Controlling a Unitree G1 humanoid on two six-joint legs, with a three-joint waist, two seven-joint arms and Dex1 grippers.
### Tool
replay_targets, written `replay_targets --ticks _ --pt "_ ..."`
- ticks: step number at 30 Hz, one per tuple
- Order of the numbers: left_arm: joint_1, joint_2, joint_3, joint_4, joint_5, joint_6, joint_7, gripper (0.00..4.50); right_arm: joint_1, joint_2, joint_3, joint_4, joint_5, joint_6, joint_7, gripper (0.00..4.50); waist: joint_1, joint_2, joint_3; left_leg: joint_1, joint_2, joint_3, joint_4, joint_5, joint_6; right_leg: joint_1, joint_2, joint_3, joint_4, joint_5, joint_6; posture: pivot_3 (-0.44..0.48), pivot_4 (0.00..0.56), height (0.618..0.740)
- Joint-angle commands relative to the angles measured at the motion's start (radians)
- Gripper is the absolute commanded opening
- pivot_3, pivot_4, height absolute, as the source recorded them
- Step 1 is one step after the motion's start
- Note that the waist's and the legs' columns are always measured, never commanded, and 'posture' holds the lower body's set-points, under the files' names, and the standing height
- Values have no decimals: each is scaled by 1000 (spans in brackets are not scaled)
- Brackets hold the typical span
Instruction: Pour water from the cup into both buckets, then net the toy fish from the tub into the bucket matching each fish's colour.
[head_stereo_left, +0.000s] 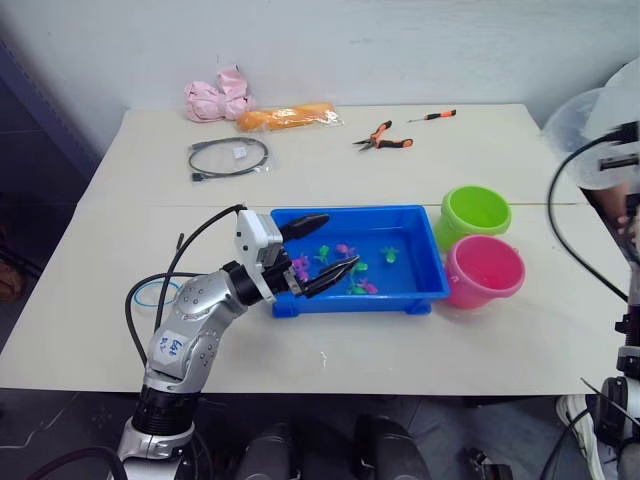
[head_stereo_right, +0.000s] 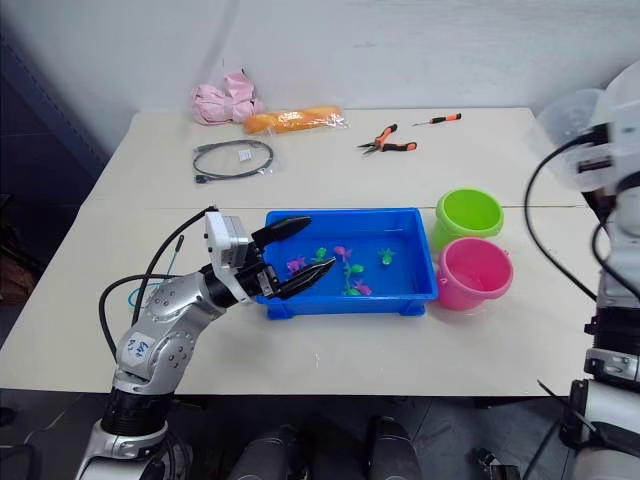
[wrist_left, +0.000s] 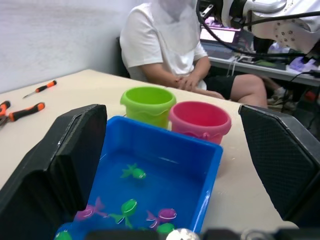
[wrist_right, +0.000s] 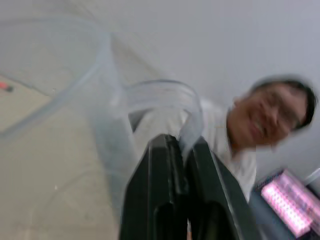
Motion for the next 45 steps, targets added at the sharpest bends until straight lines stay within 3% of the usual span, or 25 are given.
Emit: replay_targets --ticks 1,6,11,20,26,29,35,36,40,45 --pt "-4 24 19 -61 -47 19 -24 4500 29 48 -248 -110 213 172 5 59 -1 0 0 0 0 0 0 0 0 0 0 0 0 0 0 0 150 740" --pt "-12 76 19 -84 -112 76 -89 4500 196 231 -430 -199 359 283 -58 59 -2 -1 -1 0 1 0 -1 0 0 0 0 0 0 0 0 0 150 740" --pt "-18 133 5 -98 -154 126 -155 4500 282 352 -419 -127 385 148 -66 59 -13 2 0 1 0 2 -1 0 0 -1 0 3 1 0 0 0 150 740" --pt "-20 173 18 -127 -173 180 -163 4500 252 384 -325 107 377 -83 -94 59 -29 3 0 2 -1 2 -1 0 0 -1 1 3 3 0 0 0 150 740" --pt "-20 186 29 -137 -172 190 -152 4500 269 380 -256 143 362 -155 -91 59 -29 3 0 2 -1 2 -1 0 0 -1 0 3 3 0 0 0 150 740" --pt "-13 187 27 -137 -167 184 -157 4500 309 383 -244 83 379 -140 -91 1072 -27 3 0 2 -1 2 -1 0 0 0 0 3 3 0 0 0 150 740" --pt "5 205 54 -117 -178 181 -178 4500 493 350 -194 -158 354 8 -94 4124 -26 3 0 2 0 1 -1 0 0 -1 0 3 2 0 0 0 150 740" --pt "25 217 65 -120 -180 181 -185 4500 532 347 -196 -213 368 50 -88 4459 -27 3 0 2 -1 1 -1 0 0 -1 0 3 2 0 0 0 150 740" --pt "101 273 104 -121 -154 150 -220 4500 662 326 -219 -397 429 191 -50 4459 -29 3 0 2 1 1 -2 -1 -1 -1 -1 3 0 -1 -1 0 150 740" --pt "241 301 251 -90 -146 79 -201 4500 866 224 -232 -636 538 118 266 4459 -29 3 0 3 2 1 -3 -2 -2 -1 -2 4 -2 -1 -2 0 150 740"
